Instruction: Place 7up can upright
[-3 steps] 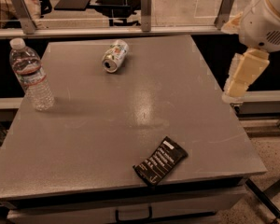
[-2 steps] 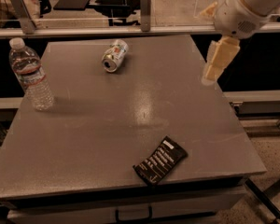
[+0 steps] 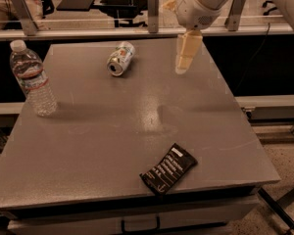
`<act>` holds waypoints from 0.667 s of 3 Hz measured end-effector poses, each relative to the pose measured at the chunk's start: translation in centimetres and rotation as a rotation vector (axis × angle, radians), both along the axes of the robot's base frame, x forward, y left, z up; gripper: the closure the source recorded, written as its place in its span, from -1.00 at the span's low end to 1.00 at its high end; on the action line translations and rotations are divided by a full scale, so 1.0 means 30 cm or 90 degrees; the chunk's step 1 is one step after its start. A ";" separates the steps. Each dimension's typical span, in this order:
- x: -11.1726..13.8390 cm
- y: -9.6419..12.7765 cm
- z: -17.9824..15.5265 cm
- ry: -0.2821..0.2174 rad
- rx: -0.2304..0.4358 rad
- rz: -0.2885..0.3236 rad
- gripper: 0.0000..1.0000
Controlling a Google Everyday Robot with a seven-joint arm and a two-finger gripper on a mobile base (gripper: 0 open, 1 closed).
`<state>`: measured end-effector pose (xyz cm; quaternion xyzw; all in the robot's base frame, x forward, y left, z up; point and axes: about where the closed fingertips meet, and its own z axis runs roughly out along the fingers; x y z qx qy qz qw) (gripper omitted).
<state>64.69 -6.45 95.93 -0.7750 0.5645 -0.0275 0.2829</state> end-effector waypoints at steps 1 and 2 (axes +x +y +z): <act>0.084 0.152 -0.034 -0.053 -0.056 0.102 -1.00; 0.138 0.245 -0.083 -0.108 -0.138 0.196 -1.00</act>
Offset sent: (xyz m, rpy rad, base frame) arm 0.0542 0.0893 -0.0279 -0.2872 -0.2250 0.3903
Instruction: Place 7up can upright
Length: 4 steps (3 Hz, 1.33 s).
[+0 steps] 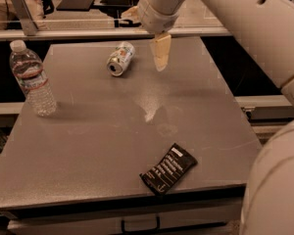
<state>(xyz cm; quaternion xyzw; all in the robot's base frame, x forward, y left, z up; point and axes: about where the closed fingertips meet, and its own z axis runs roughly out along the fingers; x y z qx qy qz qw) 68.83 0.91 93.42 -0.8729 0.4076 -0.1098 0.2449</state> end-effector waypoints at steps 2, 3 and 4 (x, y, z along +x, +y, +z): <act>0.038 0.080 -0.077 -0.057 -0.122 0.120 -1.00; 0.041 0.128 -0.110 -0.062 -0.175 0.189 -1.00; 0.043 0.171 -0.147 -0.042 -0.208 0.249 -1.00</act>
Offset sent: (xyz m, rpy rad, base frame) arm 0.0151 0.0409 -0.0318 -0.3198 -0.1380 0.3312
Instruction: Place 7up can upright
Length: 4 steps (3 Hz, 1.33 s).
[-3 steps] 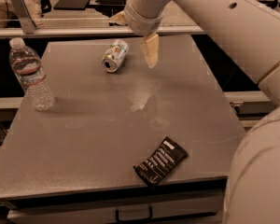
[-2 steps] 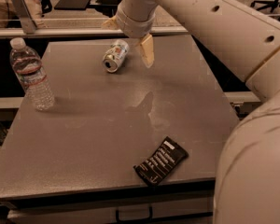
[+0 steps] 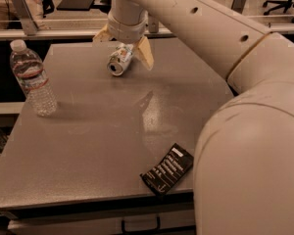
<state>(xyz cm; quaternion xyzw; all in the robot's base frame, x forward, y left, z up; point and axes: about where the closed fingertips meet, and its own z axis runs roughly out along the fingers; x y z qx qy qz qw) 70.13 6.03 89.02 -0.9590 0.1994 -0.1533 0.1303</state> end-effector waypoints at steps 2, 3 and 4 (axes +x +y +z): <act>0.019 0.036 -0.077 0.056 -0.048 0.046 -1.00; 0.032 0.046 -0.101 0.072 -0.060 0.050 -1.00; 0.054 0.053 -0.119 0.075 -0.068 0.041 -0.66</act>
Offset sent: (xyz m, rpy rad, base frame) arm 0.0085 0.0120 -0.0283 -0.1166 0.1371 0.1006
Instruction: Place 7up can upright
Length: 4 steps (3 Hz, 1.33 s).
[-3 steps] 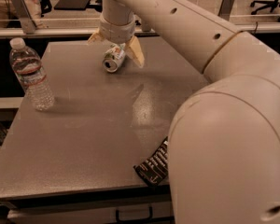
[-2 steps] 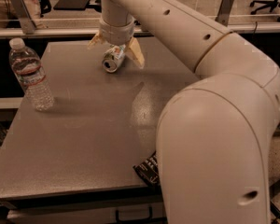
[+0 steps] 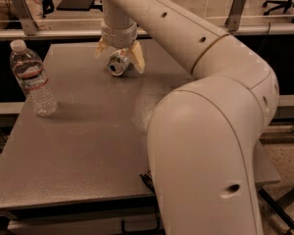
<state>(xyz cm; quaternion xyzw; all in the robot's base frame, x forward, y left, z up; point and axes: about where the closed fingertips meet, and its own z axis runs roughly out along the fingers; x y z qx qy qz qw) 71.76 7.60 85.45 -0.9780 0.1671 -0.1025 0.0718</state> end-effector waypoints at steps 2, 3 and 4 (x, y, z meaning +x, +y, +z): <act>0.037 -0.006 -0.013 -0.008 -0.010 -0.031 0.31; 0.037 -0.052 0.016 0.017 0.023 -0.092 0.77; 0.015 -0.105 0.111 0.067 0.110 -0.184 1.00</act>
Offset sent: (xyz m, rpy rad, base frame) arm 0.0116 -0.0084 0.0034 -0.0261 -0.0164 -0.0863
